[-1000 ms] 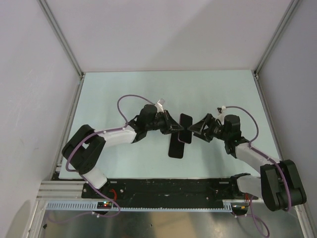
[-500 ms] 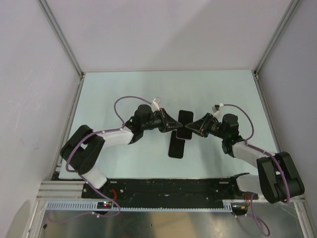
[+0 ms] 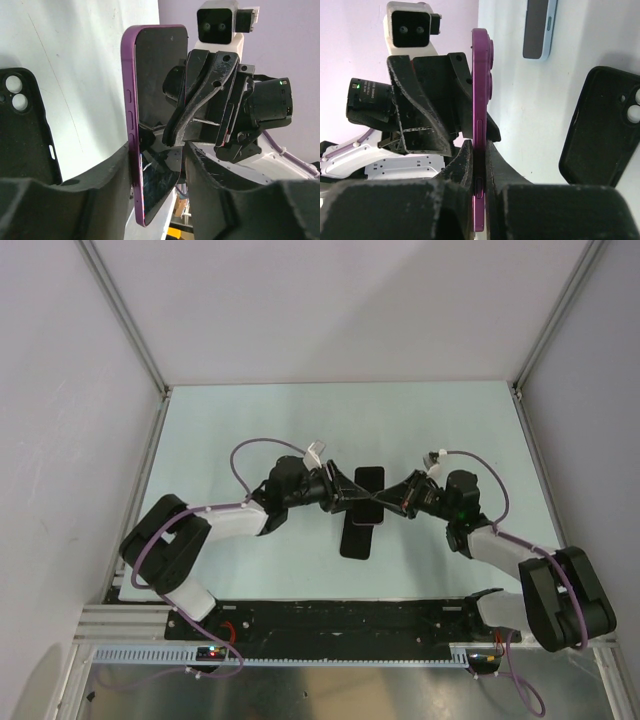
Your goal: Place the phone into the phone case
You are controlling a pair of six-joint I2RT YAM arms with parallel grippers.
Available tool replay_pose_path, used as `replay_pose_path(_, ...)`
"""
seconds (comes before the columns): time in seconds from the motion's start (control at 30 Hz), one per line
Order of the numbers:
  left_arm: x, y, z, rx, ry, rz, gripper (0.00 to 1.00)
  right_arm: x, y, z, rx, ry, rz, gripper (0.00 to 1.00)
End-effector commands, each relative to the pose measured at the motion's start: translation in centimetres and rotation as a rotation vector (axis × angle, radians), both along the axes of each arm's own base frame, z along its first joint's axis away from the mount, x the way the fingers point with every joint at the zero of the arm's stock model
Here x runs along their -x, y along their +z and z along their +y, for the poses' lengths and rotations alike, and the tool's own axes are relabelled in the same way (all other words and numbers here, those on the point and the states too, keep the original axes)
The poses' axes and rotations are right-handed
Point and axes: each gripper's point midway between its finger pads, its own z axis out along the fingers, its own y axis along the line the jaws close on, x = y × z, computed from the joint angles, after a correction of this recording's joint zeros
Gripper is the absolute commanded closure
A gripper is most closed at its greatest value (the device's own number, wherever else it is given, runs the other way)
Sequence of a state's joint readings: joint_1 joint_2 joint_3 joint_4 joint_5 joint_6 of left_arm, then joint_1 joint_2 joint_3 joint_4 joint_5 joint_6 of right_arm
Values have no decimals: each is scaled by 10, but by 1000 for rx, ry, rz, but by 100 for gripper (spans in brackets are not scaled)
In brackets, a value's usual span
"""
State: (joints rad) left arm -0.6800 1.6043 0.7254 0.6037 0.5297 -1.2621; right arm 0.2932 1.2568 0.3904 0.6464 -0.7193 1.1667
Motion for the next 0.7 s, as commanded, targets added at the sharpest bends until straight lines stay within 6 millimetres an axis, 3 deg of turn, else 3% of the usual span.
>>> replay_pose_path(0.0, 9, 22, -2, 49, -37, -79, 49, 1, 15, 0, 6, -3, -71, 100)
replay_pose_path(0.23, 8, 3, 1, -9, -29, -64, 45, -3, 11, -9, 72, -53, -71, 100)
replay_pose_path(0.37, 5, -15, 10, -133, -5, -75, 44, -6, 10, -14, 111, -84, -74, 100)
replay_pose_path(0.67, -12, -52, 72, -589, 130, -159, 41, -10, 6, -29, 212, -154, -77, 100)
